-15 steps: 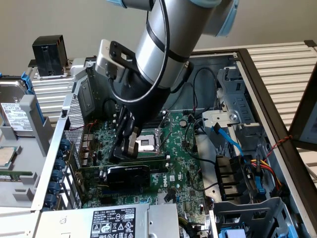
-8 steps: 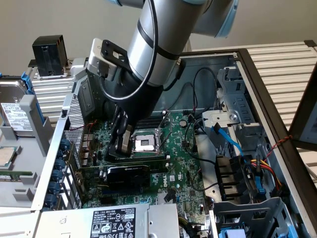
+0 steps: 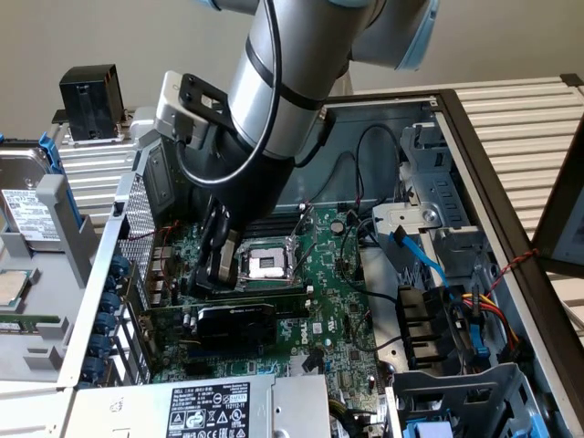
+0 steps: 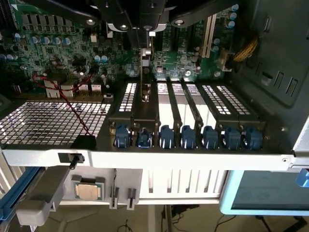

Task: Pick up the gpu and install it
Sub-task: 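Press down on the gpu until it lock into place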

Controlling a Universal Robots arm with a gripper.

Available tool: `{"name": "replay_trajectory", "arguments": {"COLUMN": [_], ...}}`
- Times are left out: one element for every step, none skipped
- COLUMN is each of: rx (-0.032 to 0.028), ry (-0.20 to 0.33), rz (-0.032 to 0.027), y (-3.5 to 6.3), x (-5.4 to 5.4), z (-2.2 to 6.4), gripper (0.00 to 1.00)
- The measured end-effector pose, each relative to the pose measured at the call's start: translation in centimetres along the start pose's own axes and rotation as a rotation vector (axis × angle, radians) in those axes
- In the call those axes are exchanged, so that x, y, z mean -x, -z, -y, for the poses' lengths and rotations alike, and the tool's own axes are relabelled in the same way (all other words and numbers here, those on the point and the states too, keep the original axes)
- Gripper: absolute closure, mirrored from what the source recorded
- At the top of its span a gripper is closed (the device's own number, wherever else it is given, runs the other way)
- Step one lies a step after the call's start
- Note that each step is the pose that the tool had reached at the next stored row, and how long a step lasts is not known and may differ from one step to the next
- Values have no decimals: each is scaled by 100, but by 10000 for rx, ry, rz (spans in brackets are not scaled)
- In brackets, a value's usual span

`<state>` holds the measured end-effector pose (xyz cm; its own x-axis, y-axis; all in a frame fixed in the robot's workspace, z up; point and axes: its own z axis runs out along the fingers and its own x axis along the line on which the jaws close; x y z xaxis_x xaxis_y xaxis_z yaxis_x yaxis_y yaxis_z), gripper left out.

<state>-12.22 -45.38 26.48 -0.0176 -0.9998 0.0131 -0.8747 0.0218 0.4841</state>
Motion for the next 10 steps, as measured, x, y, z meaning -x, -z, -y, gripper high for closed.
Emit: {"name": "replay_trajectory", "arguments": {"rx": [-14, -44, -77, -132, -203, -288, -393, -507, -619, -702], "ry": [-7, -15, -23, -41, -65, -91, -111, -126, -135, -143], "rz": [-12, -26, -40, -71, -113, -157, -191, -210, -223, -233], "y": [-4, -6, -9, -14, -17, -21, -25, -29, -32, -34], "x": [0, 0, -1, -1, -1, -1, -1, 0, 1, 2], "z": [-8, -15, -22, -34, -43, -52, -61, -71, -81, -95], "gripper": [89, 89, 89, 89, 89, 89, 89, 89, 89, 89]}}
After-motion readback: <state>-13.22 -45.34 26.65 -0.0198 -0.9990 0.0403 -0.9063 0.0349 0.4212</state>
